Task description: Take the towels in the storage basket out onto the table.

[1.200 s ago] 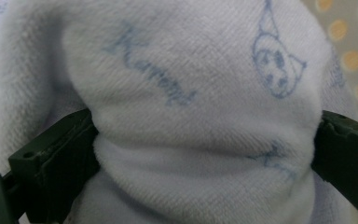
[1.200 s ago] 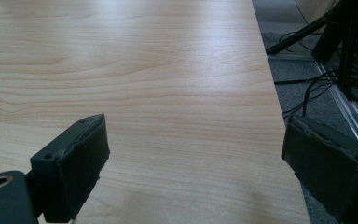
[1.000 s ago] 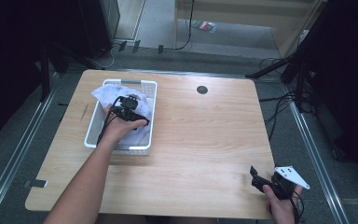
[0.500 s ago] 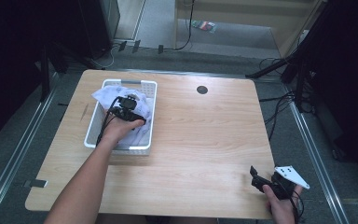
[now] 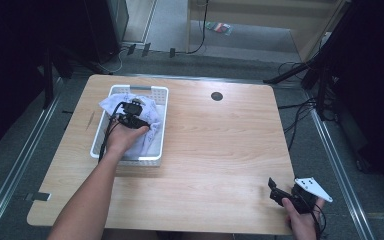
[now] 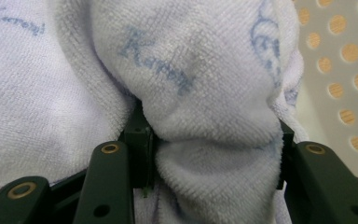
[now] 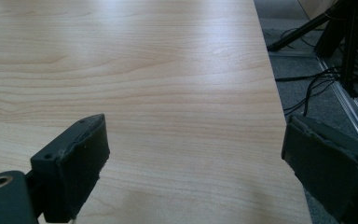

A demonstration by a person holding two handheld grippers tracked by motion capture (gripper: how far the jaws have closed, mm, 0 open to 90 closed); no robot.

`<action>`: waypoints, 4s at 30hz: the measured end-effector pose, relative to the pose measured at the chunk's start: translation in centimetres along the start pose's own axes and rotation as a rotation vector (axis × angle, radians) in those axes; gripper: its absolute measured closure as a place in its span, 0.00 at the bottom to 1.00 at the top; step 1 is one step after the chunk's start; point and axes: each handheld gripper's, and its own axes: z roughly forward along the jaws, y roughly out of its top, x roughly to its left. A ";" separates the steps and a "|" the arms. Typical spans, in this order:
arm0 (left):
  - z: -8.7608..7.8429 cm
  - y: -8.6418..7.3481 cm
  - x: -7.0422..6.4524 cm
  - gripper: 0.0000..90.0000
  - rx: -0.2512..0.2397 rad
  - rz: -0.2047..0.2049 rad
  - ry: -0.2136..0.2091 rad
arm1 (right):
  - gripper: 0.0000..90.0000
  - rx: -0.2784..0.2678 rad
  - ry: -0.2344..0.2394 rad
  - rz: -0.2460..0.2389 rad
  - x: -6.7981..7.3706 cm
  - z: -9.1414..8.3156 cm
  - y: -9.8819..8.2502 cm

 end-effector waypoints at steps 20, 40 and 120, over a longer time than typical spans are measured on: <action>-0.8 0.0 -0.1 0.68 -0.029 0.012 -0.004 | 0.08 0.005 -0.024 0.020 -0.1 0.0 0.0; -3.5 1.3 -0.7 0.71 -0.073 -0.003 -0.012 | 0.08 0.013 -0.040 0.029 -0.1 0.1 0.1; -11.4 9.1 -18.1 0.70 -0.210 0.235 -0.117 | 0.09 0.016 -0.021 0.014 0.0 0.1 0.0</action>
